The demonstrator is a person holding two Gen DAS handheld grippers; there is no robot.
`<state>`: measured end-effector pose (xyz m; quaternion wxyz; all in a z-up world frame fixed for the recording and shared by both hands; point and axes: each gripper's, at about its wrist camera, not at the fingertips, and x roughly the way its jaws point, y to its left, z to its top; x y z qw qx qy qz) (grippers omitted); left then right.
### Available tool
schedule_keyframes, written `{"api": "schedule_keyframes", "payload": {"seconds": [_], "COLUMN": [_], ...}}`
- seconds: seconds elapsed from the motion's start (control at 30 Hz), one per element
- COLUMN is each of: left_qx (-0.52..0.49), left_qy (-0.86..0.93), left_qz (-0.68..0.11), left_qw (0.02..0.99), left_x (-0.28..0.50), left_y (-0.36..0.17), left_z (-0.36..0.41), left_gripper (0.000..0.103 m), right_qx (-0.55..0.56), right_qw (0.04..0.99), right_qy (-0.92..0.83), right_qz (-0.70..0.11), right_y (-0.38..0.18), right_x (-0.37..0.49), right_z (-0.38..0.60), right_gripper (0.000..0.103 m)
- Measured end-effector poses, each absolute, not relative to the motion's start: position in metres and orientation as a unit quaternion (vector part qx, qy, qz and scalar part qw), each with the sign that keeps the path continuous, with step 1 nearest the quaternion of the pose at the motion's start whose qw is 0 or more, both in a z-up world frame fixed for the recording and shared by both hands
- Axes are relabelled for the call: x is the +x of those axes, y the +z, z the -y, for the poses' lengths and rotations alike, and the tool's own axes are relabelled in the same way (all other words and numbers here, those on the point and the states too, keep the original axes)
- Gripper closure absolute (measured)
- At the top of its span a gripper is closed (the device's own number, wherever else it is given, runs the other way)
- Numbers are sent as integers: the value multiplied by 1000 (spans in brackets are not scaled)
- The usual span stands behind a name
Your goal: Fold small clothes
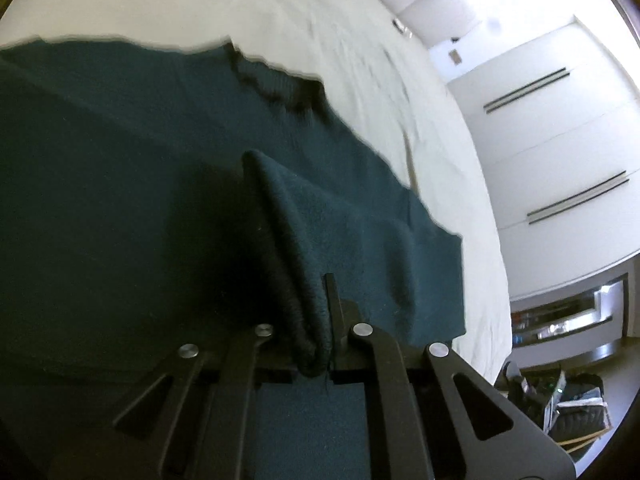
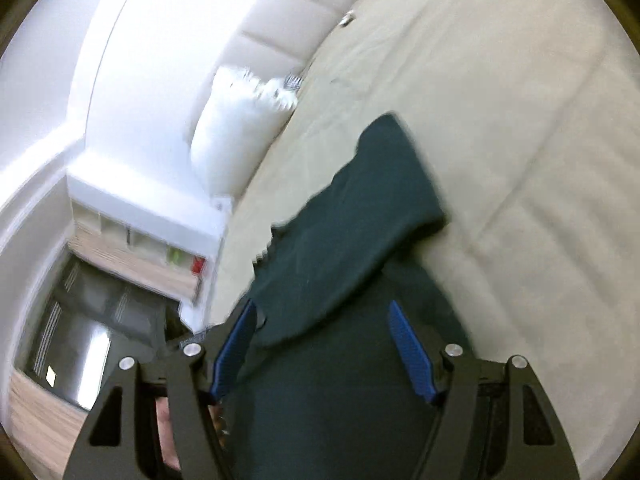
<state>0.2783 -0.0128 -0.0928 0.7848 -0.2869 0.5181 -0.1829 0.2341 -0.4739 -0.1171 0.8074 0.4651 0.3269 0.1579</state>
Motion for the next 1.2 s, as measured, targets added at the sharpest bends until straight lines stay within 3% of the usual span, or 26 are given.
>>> {"api": "schedule_keyframes", "payload": {"seconds": [0.37, 1.2], "left_qx": [-313, -311], "left_qy": [-129, -111], "left_qz": [-487, -487], "left_qw": [805, 809], "left_x": [264, 250], "left_y": [-87, -106], "left_z": [-65, -112], "left_gripper": [96, 96], "right_qx": [535, 534], "right_qw": [771, 765], "right_qy": [145, 118], "right_qz": [-315, -341], "right_y": [-123, -130], "right_x": [246, 253], "right_z": [485, 478], "right_gripper": [28, 28]}}
